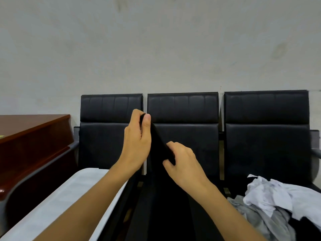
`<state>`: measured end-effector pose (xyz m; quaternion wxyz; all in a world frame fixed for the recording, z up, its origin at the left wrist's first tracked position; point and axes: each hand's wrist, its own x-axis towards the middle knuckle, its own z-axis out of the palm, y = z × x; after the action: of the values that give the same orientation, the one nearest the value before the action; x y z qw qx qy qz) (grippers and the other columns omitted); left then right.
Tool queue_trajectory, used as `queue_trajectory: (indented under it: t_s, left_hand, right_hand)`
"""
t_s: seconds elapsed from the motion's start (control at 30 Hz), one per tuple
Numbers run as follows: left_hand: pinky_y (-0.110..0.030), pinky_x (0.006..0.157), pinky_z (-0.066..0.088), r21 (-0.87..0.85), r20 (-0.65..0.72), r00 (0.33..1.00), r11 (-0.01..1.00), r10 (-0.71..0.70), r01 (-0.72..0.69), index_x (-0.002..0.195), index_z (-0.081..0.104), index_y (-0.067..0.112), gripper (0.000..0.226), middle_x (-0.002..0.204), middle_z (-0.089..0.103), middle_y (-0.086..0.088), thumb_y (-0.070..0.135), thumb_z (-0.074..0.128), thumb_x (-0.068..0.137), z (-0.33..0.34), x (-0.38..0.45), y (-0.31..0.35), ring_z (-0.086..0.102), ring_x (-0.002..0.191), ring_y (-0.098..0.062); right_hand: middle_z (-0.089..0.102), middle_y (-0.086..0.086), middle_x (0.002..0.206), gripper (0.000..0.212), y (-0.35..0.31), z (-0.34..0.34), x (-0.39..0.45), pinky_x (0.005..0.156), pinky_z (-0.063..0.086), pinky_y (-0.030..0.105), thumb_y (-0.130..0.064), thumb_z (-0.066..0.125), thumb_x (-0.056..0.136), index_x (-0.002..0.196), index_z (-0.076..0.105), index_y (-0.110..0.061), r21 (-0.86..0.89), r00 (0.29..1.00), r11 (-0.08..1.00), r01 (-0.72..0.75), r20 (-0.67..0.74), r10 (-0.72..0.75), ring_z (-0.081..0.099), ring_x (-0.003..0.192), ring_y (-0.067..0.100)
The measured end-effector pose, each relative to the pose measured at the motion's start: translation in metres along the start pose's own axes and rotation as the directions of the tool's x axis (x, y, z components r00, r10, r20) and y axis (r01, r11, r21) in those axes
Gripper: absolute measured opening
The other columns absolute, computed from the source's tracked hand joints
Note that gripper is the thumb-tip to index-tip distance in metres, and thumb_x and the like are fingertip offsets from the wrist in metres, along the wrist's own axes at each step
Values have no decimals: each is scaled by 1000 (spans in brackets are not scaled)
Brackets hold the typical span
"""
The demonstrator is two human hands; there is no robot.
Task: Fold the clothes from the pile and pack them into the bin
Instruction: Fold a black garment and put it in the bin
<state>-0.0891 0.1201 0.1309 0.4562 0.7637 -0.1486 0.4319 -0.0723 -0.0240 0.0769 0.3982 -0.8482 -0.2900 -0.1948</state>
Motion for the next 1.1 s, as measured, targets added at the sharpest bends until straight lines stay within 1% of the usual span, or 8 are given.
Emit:
queue_trajectory:
  t_s: [0.17,0.37,0.63,0.73,0.87,0.93,1.03,1.1]
  left_hand:
    - [-32,51,35,-36,-177,982,998,-61,56,88,38,29,21,63,41,2,21,33,107,12,-5,3,42,58,-15]
    - [-31,49,30,20,-13,1000,1000,11,-11,93,46,10,18,60,38,2,20,40,106,3,3,-10,34,53,-11]
    - [-21,47,28,78,30,998,995,58,-60,92,47,12,16,58,37,3,19,42,106,-11,11,-15,33,51,-8]
    - [-18,49,27,79,-64,998,997,4,1,93,46,9,20,60,37,5,23,42,106,-20,23,-21,32,51,-6]
    - [-14,47,25,103,-86,996,995,3,6,92,43,10,19,58,32,6,23,40,106,-31,34,-20,29,48,-5]
    - [-16,47,26,149,-57,998,988,42,-33,93,43,10,18,58,33,4,22,40,106,-34,36,-16,31,48,-6]
    - [-16,47,27,186,-46,996,980,77,-67,93,43,13,16,58,34,5,22,40,106,-40,36,-18,32,49,-5]
    - [-16,47,26,201,-58,996,978,75,-61,93,44,14,15,58,35,6,22,40,106,-45,32,-23,33,48,-4]
  right_hand:
    - [66,-11,91,17,3,-1,-4,73,60,32,-22,67,91,106,62,-27,102,995,995,-20,95,11,66,83,7]
    - [67,6,77,18,31,-10,-8,56,49,28,-7,60,91,85,67,-22,195,947,974,-111,319,44,60,63,13]
    - [65,5,68,32,78,-5,-17,46,43,24,2,47,85,71,65,-19,-12,910,957,-291,304,281,58,54,15]
    - [58,1,63,33,83,-3,-25,48,38,30,1,42,92,73,60,-19,139,926,941,-309,268,264,49,52,14]
    - [59,-8,69,9,79,-6,-41,51,42,36,-32,58,95,95,50,-30,280,976,941,-190,154,151,50,57,11]
    - [68,-13,92,47,73,-10,-45,64,55,24,-57,71,81,114,44,-38,105,954,985,-136,280,102,64,75,2]
    - [67,-13,95,40,73,-12,-43,60,57,32,-45,66,89,120,42,-38,-36,976,999,-9,217,17,63,64,4]
    - [61,-16,104,37,80,-16,-42,70,57,34,-25,62,90,121,45,-37,-24,992,999,24,123,-21,63,81,5]
